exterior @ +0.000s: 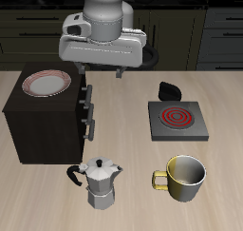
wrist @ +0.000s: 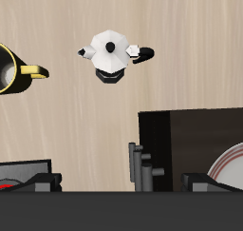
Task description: Place moka pot on the flat stove and turn off the stove
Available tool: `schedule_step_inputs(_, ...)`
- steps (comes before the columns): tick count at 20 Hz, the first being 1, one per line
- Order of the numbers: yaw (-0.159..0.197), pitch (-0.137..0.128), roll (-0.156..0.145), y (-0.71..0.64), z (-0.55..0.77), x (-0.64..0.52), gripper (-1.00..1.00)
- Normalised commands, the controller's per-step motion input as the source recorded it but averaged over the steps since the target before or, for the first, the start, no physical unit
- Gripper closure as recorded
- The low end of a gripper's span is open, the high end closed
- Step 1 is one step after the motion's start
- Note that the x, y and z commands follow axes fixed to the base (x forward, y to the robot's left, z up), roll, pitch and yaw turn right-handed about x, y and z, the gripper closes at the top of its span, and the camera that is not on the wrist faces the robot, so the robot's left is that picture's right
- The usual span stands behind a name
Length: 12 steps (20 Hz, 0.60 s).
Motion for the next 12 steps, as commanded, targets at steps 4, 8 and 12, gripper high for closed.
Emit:
schedule_step_inputs(4,-0.044,0.013,-0.006,-0.16,0.0,0.24,-1.0)
schedule_step_inputs(8,0.004,-0.002,-0.037,-0.12,0.0,0.19,-1.0)
schedule_step_inputs(12,0.022,0.023,-0.002,-0.15,-0.12,0.4,-1.0)
